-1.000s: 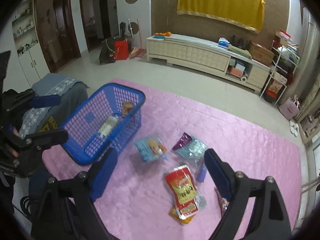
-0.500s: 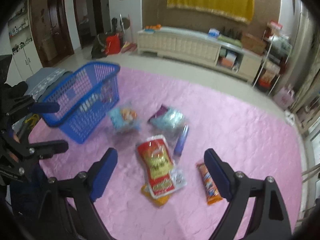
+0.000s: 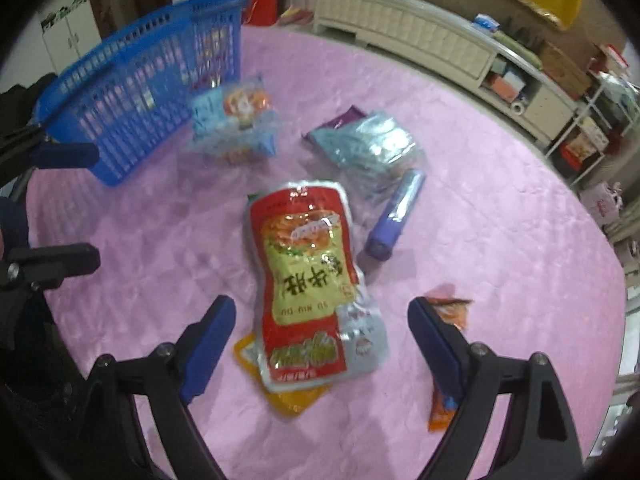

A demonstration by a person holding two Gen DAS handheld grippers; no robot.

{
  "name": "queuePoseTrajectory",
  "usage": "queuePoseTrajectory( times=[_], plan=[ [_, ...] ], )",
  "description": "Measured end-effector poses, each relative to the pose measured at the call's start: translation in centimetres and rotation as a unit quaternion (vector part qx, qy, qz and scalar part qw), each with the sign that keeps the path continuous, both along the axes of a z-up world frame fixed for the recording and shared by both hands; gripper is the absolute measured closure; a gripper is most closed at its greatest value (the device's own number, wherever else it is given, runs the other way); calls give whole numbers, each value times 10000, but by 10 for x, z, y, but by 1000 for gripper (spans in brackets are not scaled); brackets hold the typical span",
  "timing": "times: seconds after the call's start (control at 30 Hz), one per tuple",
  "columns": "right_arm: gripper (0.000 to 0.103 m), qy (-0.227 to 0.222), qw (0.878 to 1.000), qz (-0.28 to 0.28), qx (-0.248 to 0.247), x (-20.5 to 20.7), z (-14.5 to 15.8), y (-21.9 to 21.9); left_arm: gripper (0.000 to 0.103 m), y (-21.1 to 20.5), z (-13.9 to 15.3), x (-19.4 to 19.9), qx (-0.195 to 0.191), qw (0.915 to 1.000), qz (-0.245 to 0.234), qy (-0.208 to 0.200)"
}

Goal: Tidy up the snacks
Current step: 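Withdraw both grippers from the basket back over the snacks, then grasp the red-and-green chip bag with the right gripper and lift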

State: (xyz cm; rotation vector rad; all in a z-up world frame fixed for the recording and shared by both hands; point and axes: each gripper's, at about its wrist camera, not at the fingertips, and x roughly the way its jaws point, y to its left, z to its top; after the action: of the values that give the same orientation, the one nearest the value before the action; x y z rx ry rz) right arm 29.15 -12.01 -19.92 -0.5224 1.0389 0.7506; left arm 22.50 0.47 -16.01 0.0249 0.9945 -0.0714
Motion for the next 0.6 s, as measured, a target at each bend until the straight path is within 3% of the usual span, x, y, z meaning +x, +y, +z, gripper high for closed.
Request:
queuePoseTrajectory(
  times=[0.1,0.17,0.3,0.47,0.6],
  plan=[
    [30,69,9997,162,-185,9,-16,12,20,2,-9,3,-43,9999,-20,95],
    [32,227,9993,231,-193,14,-24,14,20,1,-11,5,-56,9999,-22,112],
    [44,249,9995,176,-93,14,-19,12,20,1,-13,4,-57,9999,-24,114],
    [47,120,9997,158,-118,1,-9,7,20,3,-10,-1,-108,9999,44,124],
    [47,360,9992,139,-36,-10,-3,-1,20,6,-3,-9,-193,9998,63,74]
  ],
)
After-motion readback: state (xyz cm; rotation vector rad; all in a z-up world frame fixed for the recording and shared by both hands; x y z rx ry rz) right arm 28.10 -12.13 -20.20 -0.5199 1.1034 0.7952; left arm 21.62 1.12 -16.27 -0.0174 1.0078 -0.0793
